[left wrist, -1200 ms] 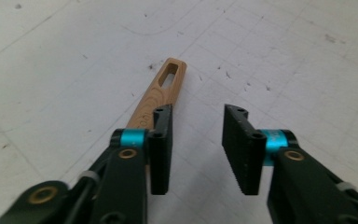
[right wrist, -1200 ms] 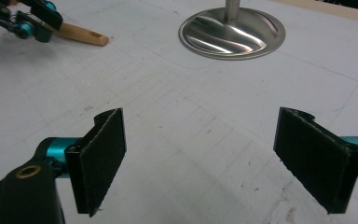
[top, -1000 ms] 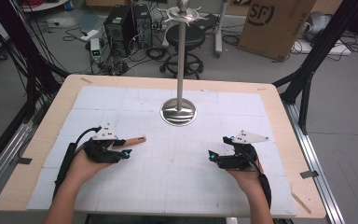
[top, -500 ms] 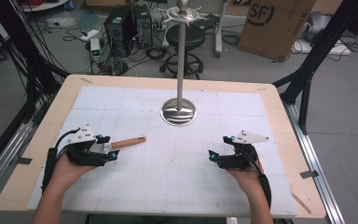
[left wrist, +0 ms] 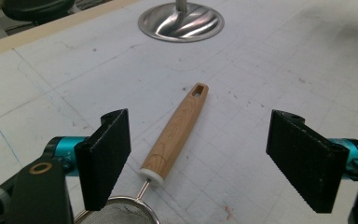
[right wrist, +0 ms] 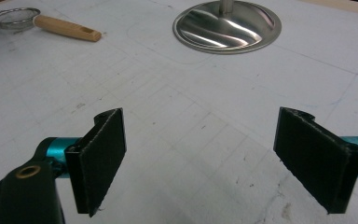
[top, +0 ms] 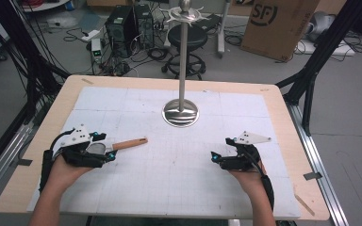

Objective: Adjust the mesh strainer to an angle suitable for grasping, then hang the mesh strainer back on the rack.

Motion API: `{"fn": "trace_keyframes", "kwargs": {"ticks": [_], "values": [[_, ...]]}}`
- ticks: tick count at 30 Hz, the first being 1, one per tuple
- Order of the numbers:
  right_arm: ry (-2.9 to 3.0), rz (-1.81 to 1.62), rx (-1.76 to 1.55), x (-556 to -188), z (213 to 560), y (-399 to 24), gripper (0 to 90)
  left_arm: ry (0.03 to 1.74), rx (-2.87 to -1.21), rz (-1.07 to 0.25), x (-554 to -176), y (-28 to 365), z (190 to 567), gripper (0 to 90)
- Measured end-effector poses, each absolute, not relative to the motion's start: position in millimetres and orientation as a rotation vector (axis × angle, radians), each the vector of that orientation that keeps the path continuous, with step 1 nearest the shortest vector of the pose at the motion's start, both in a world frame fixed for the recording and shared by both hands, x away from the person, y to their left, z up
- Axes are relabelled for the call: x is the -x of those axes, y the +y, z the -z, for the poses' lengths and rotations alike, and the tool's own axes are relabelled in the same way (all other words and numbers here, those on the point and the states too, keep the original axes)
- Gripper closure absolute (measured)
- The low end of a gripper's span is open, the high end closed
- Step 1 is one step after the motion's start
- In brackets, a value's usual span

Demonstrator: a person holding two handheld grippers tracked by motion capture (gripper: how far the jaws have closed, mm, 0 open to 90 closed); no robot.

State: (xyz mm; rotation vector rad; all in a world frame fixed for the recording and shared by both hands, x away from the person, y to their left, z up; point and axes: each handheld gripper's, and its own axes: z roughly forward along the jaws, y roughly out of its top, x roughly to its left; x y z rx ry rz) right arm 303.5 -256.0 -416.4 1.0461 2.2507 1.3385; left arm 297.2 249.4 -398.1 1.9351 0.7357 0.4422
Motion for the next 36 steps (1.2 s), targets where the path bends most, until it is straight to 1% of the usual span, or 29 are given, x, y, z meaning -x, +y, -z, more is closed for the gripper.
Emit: {"fn": "trace_keyframes", "kwargs": {"ticks": [20, 28, 36], "values": [[2.242, -1.359, -1.04, -301.0, 415.7, -257.9, 15.9, 0.757, -1.925, -0.449, -300.4, 254.3, 399.9, 20.2], [2.227, -1.38, -1.019, -297.5, 410.8, -258.0, 16.0, 0.762, -1.938, -0.444, -300.1, 251.3, 401.1, 20.3], [2.239, -1.374, -1.026, -301.4, 413.2, -258.9, 15.9, 0.772, -1.971, -0.445, -303.1, 250.6, 404.5, 20.3]]}}
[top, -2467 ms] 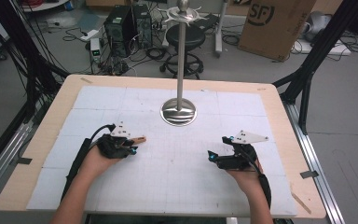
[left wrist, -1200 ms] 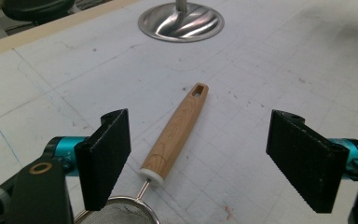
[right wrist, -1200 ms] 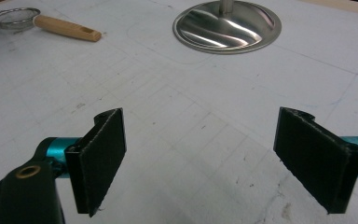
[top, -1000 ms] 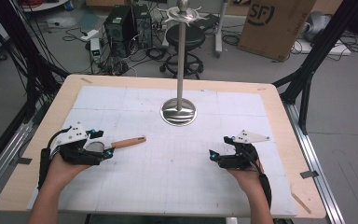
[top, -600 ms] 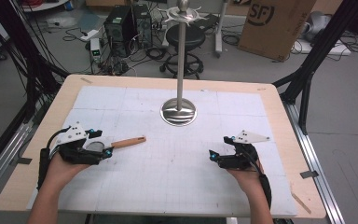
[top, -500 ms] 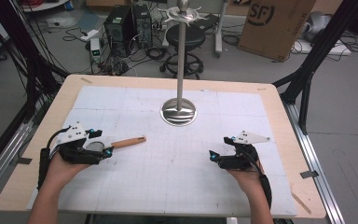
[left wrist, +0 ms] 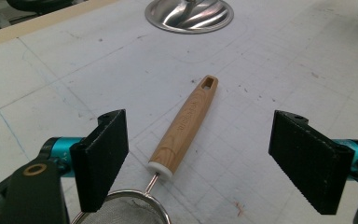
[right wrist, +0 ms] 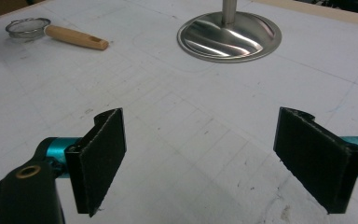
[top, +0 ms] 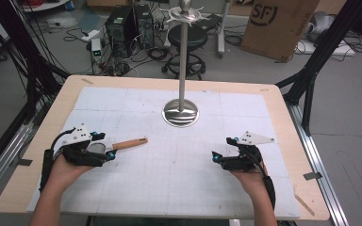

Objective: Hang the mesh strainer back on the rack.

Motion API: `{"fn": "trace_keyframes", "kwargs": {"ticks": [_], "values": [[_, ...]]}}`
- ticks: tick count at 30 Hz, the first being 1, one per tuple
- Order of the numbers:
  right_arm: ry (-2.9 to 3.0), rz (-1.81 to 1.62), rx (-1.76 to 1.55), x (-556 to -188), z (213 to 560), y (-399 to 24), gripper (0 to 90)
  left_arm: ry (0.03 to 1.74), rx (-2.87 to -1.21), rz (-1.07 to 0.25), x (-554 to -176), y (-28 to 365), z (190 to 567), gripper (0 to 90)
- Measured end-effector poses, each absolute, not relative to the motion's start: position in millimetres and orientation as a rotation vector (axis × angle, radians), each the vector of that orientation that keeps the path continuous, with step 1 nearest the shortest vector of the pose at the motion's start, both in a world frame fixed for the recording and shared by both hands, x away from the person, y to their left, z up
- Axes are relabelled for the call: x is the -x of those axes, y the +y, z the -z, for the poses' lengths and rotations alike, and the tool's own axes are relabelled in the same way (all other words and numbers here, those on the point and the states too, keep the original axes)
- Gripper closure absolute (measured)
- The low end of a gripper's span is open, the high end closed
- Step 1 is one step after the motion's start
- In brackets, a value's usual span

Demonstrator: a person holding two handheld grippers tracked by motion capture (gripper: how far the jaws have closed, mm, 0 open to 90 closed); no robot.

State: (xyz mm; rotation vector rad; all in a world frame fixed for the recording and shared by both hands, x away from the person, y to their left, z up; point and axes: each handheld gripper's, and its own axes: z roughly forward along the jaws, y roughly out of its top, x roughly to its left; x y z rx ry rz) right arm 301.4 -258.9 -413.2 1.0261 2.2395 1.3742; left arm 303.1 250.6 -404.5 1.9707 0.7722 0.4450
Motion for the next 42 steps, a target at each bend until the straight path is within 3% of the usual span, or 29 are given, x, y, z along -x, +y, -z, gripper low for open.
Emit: {"fn": "trace_keyframes", "kwargs": {"ticks": [27, 42], "values": [[2.25, -1.364, -1.032, -299.8, 415.3, -258.2, 15.9, 0.793, -2.119, -0.442, -335.6, 238.7, 403.0, 23.9], [2.254, -1.365, -1.033, -299.4, 415.9, -258.1, 16.0, 0.762, -2.369, -0.373, -353.9, 222.5, 418.4, 46.2]]}}
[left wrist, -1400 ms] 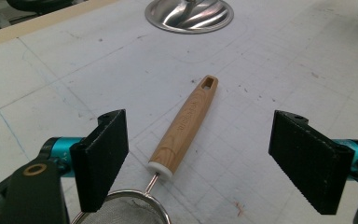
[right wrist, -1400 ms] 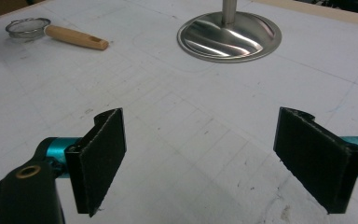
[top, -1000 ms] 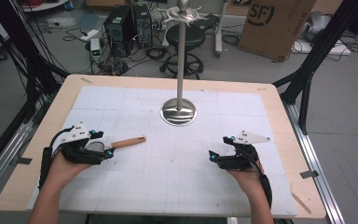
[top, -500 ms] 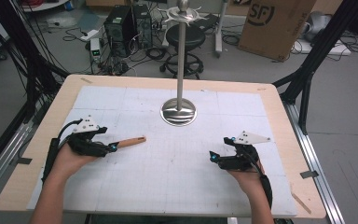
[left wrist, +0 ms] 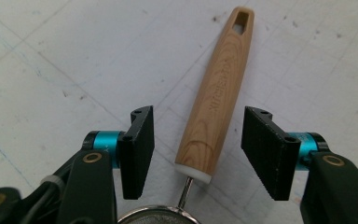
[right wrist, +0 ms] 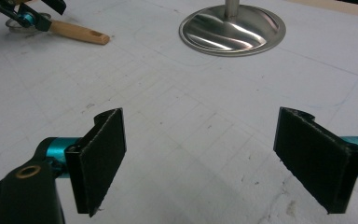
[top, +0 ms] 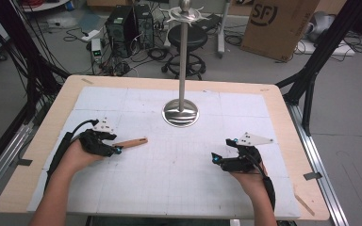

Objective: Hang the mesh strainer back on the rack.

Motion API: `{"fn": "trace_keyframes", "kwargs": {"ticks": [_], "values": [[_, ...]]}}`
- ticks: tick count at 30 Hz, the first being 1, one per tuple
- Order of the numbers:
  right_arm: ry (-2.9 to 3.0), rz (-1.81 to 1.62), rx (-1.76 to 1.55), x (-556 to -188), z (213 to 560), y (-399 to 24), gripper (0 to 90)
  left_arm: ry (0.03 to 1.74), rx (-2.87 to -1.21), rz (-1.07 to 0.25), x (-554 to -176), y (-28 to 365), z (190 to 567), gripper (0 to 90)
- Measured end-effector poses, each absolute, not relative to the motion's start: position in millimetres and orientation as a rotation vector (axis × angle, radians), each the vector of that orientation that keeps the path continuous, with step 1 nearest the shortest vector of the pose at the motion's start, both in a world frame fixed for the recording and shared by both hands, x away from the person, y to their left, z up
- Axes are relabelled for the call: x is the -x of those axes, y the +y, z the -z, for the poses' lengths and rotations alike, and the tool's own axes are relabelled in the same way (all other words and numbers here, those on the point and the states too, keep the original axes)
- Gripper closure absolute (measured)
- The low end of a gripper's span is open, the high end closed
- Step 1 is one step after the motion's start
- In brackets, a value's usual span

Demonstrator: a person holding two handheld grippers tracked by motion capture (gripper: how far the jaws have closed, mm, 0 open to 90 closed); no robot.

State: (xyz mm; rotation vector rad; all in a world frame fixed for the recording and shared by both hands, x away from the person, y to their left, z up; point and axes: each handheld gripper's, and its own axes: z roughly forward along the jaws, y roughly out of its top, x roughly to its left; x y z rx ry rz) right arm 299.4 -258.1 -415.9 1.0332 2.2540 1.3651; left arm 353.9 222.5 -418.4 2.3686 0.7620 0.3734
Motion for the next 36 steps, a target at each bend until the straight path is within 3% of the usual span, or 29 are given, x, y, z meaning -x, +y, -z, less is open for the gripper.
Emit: {"fn": "trace_keyframes", "kwargs": {"ticks": [11, 21, 36], "values": [[2.262, -1.362, -1.029, -298.8, 417.2, -256.9, 15.9, 0.769, -2.414, -0.333, -353.8, 222.0, 422.6, 61.2], [2.264, -1.365, -1.027, -298.4, 417.0, -256.7, 16.0, 0.768, -2.436, -0.32, -346.9, 219.3, 419.4, 65.4], [2.26, -1.368, -1.026, -298.1, 416.7, -255.8, 16.0, 0.77, -2.427, -0.181, -340.9, 217.2, 417.2, 68.6]]}}
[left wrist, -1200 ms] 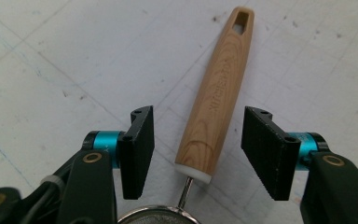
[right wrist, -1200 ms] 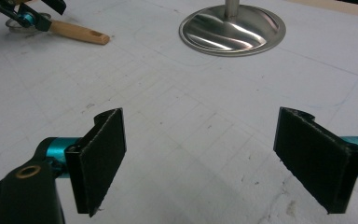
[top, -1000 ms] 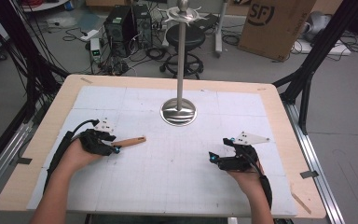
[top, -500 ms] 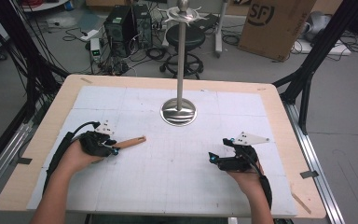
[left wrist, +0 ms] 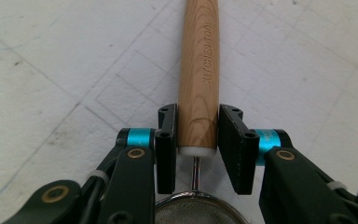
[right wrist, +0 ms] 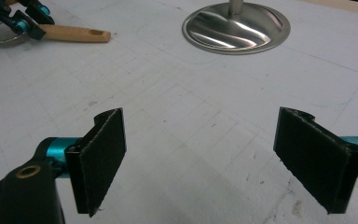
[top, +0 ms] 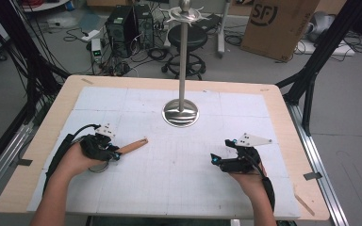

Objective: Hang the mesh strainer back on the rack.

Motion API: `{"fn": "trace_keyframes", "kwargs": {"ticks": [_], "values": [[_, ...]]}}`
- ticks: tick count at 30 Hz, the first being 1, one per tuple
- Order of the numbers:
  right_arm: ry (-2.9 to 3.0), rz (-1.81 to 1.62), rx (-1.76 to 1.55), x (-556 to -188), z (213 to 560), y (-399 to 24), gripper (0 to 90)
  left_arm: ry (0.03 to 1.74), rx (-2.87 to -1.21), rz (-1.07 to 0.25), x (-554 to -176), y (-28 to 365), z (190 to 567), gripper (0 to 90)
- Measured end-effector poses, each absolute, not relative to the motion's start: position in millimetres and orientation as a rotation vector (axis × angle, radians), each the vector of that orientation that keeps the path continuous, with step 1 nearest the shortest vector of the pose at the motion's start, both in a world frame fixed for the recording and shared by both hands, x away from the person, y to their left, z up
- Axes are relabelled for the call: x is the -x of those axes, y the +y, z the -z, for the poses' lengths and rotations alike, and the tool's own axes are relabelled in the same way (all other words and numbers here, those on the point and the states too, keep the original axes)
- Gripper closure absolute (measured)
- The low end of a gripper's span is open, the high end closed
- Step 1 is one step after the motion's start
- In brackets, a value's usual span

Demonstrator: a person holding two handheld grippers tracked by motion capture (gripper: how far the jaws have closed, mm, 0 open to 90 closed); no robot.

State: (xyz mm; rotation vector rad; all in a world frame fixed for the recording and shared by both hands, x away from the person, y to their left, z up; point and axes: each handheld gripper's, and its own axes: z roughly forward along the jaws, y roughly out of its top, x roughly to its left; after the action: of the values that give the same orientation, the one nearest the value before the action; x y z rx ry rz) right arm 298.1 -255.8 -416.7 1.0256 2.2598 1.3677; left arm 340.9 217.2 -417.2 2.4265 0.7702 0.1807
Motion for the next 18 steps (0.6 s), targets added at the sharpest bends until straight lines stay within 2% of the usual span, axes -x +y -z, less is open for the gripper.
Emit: {"fn": "trace_keyframes", "kwargs": {"ticks": [4, 6, 11, 18], "values": [[2.261, -1.366, -1.028, -297.7, 416.5, -256.2, 16.0, 0.768, -2.442, -0.215, -339.2, 214.9, 417.5, 67.7], [2.26, -1.368, -1.023, -297.8, 416.5, -255.7, 15.9, 0.763, -2.456, -0.233, -339.2, 214.3, 417.5, 63.3], [2.26, -1.367, -1.024, -297.7, 416.5, -255.6, 16.0, 0.742, -2.464, -0.257, -338.1, 214.1, 415.5, 60.9], [2.263, -1.364, -1.02, -297.8, 416.4, -254.5, 16.0, 0.739, -2.492, -0.267, -337.1, 211.7, 415.3, 61.3]]}}
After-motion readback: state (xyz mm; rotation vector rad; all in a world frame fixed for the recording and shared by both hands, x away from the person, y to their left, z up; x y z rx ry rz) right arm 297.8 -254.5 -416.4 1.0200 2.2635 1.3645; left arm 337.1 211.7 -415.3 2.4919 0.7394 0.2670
